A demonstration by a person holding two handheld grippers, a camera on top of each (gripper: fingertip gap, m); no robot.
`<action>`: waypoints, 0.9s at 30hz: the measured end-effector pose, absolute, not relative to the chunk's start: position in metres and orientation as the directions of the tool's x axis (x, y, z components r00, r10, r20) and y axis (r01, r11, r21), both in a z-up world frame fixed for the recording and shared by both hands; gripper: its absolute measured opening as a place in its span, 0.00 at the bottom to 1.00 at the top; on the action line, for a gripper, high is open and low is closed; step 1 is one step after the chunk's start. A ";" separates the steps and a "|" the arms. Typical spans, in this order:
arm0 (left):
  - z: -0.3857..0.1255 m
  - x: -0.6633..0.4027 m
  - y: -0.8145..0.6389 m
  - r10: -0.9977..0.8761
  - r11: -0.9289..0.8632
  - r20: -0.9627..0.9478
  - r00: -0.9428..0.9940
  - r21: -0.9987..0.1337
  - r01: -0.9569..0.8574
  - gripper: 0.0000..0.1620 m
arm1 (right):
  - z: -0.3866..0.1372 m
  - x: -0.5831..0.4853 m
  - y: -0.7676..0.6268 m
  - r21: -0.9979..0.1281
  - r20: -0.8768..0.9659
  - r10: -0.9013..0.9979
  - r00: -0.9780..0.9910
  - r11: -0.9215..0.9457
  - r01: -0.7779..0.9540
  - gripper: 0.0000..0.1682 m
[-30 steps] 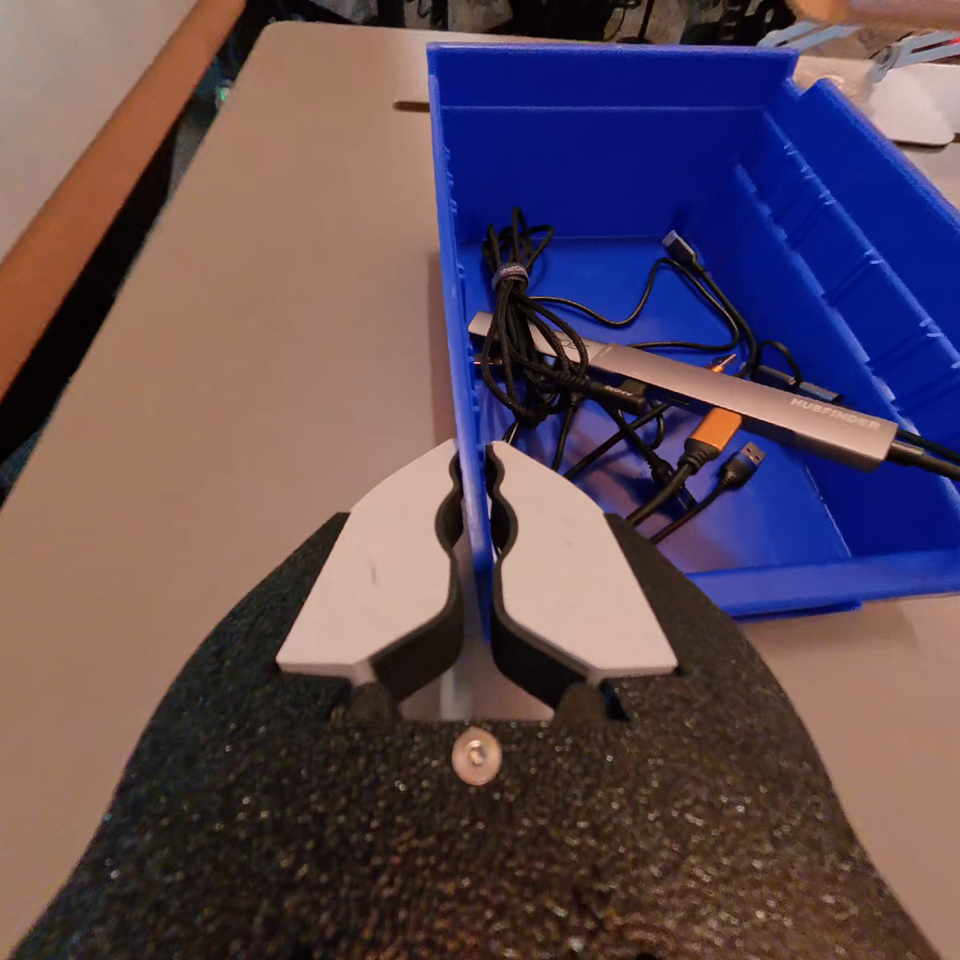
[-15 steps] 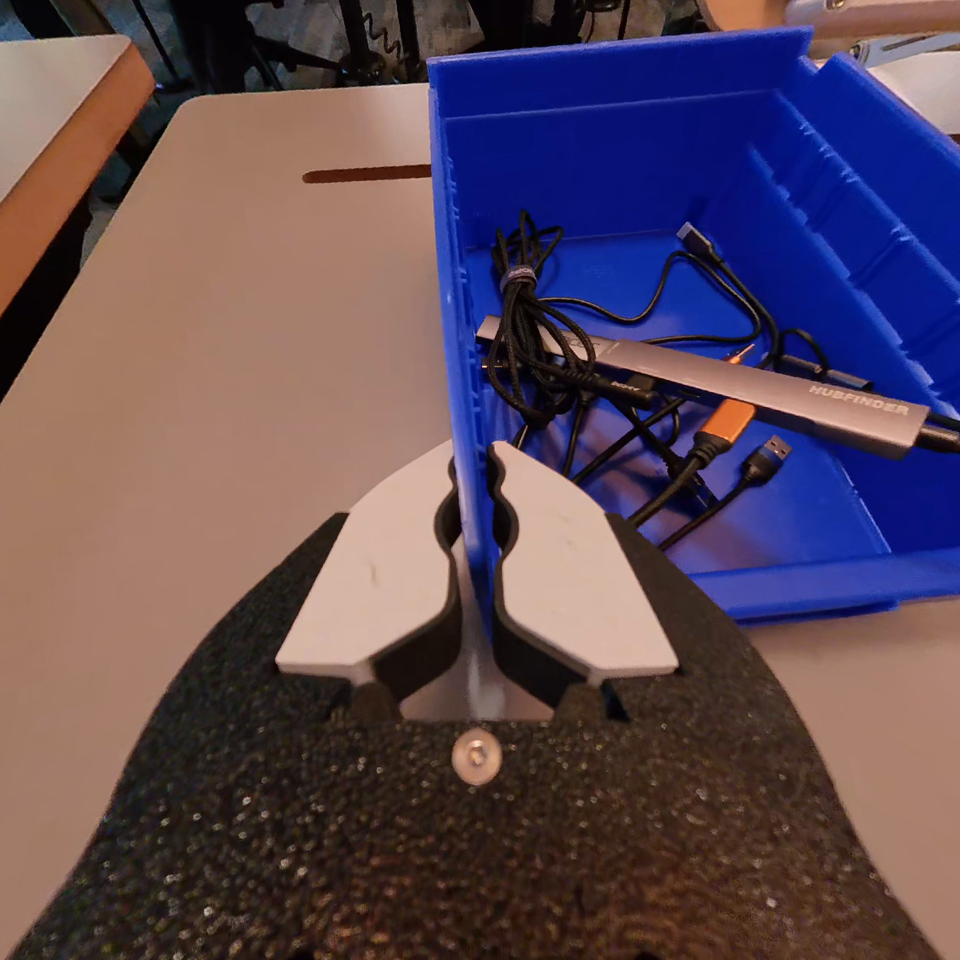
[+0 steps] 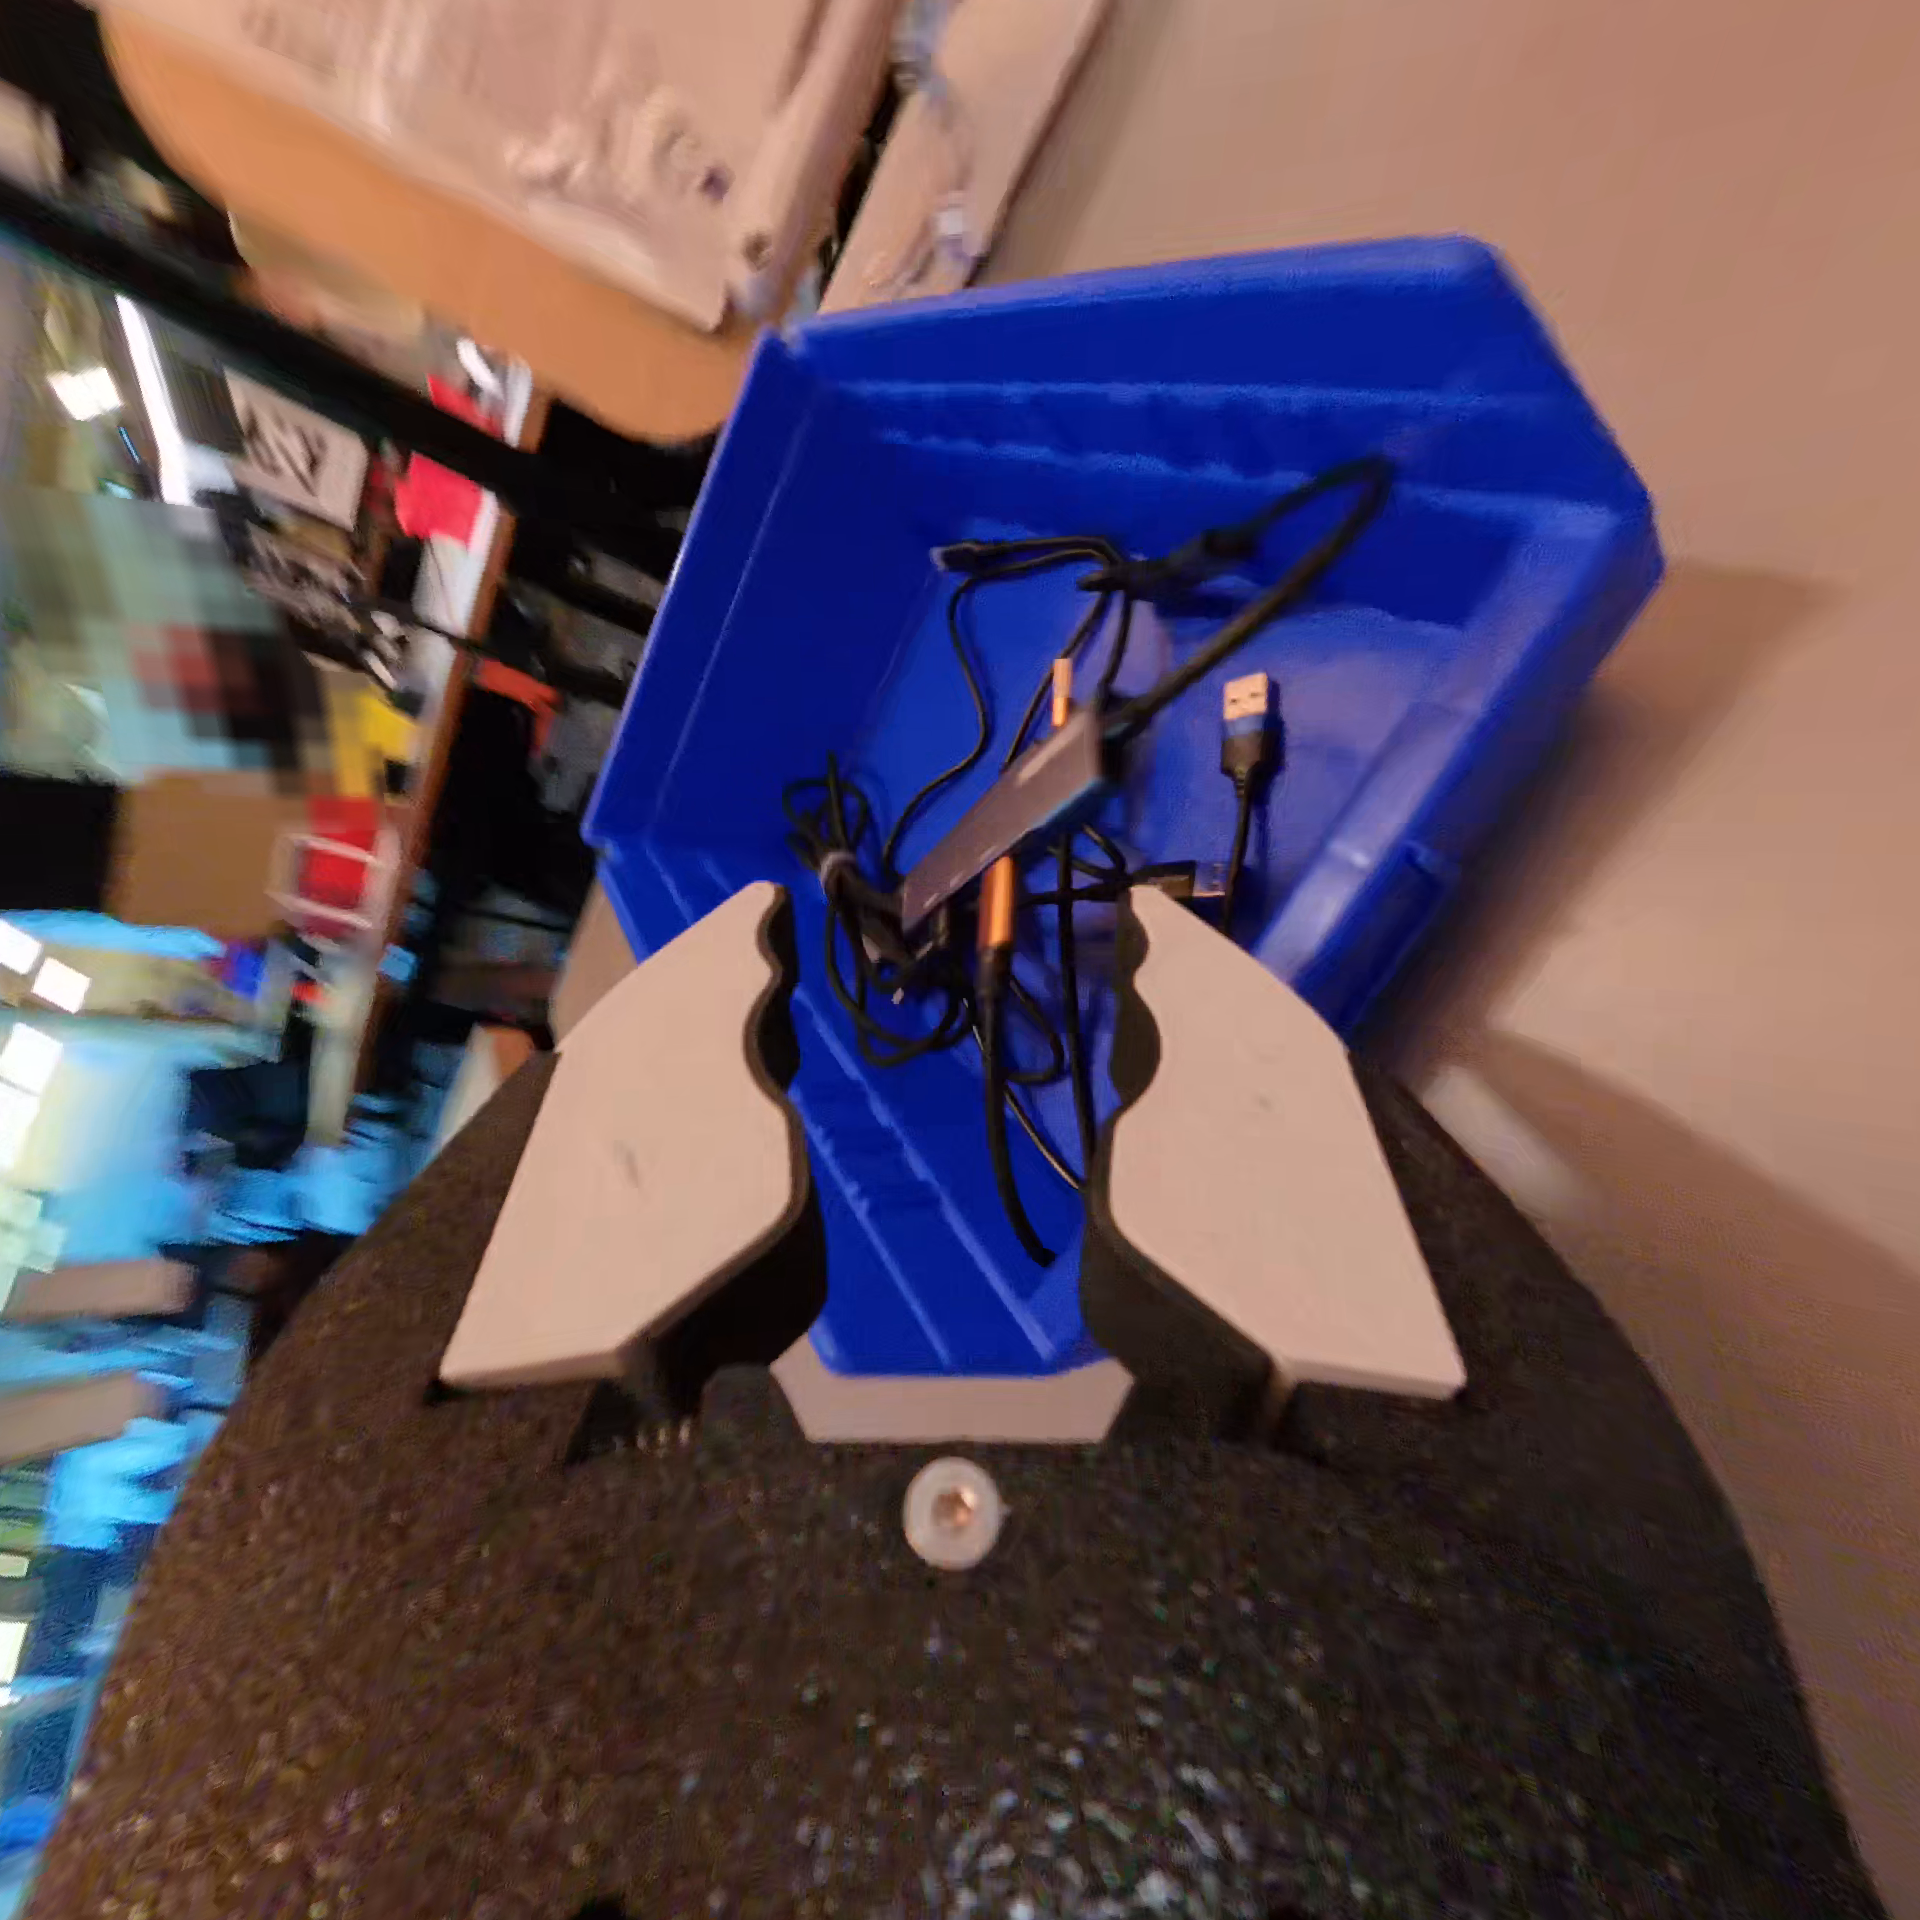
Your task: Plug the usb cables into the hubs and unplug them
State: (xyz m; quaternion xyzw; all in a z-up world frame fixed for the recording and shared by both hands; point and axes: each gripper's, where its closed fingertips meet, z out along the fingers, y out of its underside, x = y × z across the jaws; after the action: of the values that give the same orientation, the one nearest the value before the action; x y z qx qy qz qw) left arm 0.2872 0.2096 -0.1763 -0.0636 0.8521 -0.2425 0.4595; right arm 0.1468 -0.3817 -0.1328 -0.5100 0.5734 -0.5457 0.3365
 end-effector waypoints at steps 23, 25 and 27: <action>0.019 0.245 0.131 -0.038 0.958 -0.977 0.212 0.024 0.286 0.05 | -0.084 0.164 -0.231 -0.997 -0.067 -0.951 0.303 0.054 -0.049 0.19; 0.048 0.220 0.112 -0.082 0.935 -0.954 0.289 0.027 0.352 0.05 | -0.079 0.161 -0.223 -0.997 -0.070 -0.940 0.334 0.060 -0.040 0.19; 0.067 0.195 0.090 -0.126 0.903 -0.937 0.327 0.029 0.430 0.05 | -0.074 0.158 -0.212 -0.997 -0.079 -0.923 0.377 0.073 -0.031 0.19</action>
State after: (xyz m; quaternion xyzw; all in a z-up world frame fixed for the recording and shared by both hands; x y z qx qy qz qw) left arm 0.1951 0.0904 0.0666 0.1371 0.5538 -0.1730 0.8029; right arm 0.1581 -0.2124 -0.0743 -0.5713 0.4174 -0.3703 0.6019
